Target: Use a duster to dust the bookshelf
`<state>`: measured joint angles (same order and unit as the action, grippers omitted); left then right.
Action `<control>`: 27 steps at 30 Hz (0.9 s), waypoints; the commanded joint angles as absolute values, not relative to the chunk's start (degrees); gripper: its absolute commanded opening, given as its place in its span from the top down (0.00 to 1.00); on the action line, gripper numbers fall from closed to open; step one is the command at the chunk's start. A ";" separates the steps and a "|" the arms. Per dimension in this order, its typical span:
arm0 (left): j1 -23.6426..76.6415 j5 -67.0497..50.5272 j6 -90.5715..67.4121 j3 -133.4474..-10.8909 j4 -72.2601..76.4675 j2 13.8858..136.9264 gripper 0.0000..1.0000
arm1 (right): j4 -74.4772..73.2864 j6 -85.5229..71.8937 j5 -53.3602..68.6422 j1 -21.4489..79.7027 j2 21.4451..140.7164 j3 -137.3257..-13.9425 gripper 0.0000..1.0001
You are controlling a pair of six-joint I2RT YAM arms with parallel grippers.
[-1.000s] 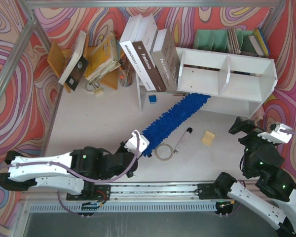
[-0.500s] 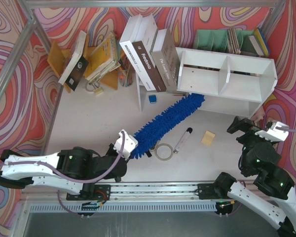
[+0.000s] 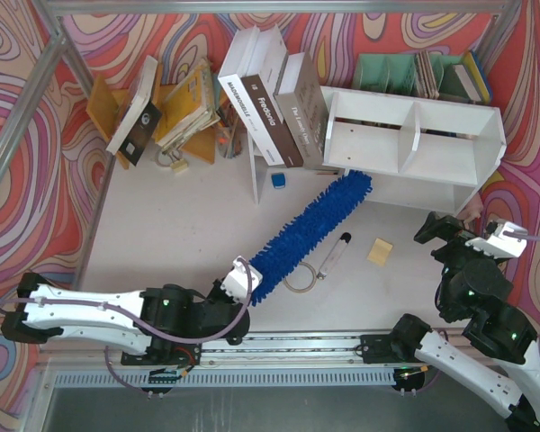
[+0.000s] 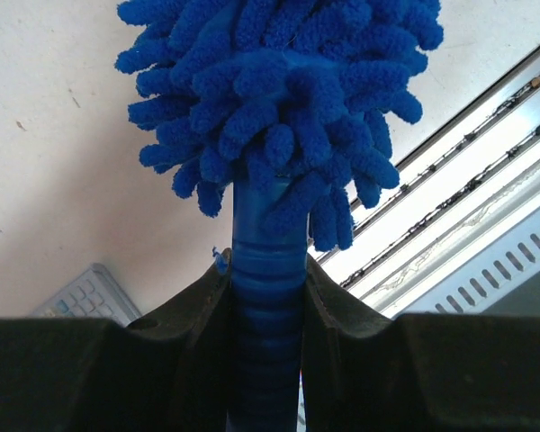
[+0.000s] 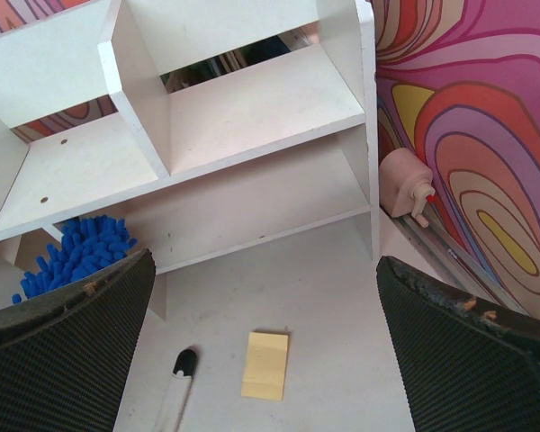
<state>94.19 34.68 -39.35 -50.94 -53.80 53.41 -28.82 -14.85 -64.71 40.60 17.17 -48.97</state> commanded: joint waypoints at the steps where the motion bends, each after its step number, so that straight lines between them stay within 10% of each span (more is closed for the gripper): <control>1: 93.28 39.11 -47.57 -47.83 -49.91 53.90 1.00 | -28.65 -15.18 -66.27 41.04 16.14 -48.87 0.01; 27: 107.18 55.92 -54.77 -63.36 -69.70 54.39 1.00 | -28.13 -14.88 -65.66 41.02 17.69 -48.69 0.01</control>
<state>105.36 45.76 -48.45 -61.23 -63.88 54.13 -28.82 -14.98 -64.71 40.60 16.88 -48.97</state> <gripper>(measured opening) 0.344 0.986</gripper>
